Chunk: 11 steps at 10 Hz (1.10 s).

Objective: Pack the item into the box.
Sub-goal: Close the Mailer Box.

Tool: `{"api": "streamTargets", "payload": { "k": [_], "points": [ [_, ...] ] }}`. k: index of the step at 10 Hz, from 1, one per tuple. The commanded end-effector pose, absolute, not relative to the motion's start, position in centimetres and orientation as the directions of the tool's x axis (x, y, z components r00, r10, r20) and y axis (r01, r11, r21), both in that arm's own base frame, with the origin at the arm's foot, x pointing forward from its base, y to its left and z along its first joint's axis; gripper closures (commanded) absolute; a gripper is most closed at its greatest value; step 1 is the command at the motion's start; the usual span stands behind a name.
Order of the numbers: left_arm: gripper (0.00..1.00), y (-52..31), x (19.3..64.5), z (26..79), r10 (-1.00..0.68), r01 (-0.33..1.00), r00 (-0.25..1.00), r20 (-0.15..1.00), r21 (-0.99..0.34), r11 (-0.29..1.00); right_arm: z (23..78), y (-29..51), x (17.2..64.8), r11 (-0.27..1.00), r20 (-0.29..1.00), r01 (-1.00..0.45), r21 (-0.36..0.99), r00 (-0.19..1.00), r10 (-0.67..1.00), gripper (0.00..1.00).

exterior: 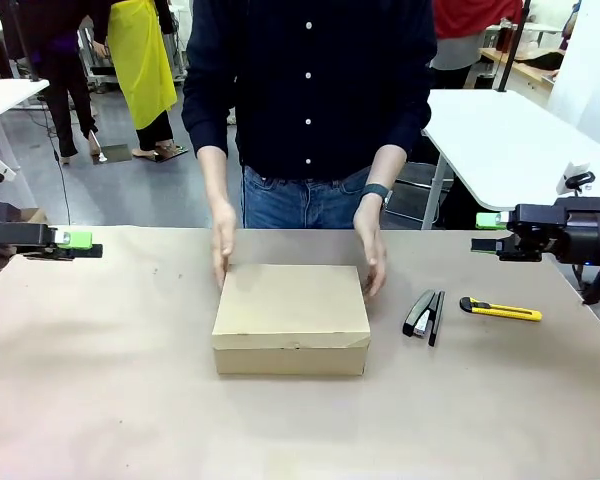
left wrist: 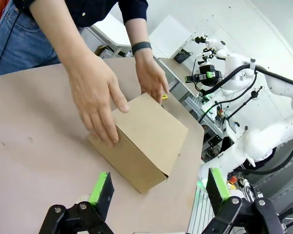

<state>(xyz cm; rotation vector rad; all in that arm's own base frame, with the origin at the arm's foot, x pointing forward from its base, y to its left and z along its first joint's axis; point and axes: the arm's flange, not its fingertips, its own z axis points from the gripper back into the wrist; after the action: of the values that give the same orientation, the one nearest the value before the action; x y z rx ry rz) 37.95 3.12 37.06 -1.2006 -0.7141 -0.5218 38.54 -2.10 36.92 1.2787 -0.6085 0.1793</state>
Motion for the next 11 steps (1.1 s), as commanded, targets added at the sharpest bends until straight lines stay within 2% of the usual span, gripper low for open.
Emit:
{"api": "streamTargets", "payload": {
  "k": [1,11],
  "points": [
    [0.00,3.27,37.68,37.19,-0.009,0.718,0.662,0.750,-0.630,0.295,37.09,-2.05,38.56,0.300,0.538,-0.472,0.829,0.819,-0.199,0.00],
    [0.00,3.27,37.68,37.19,-0.009,0.718,0.662,0.750,-0.630,0.295,37.09,-2.05,38.56,0.300,0.538,-0.472,0.829,0.819,-0.199,0.00]
  ]
}}
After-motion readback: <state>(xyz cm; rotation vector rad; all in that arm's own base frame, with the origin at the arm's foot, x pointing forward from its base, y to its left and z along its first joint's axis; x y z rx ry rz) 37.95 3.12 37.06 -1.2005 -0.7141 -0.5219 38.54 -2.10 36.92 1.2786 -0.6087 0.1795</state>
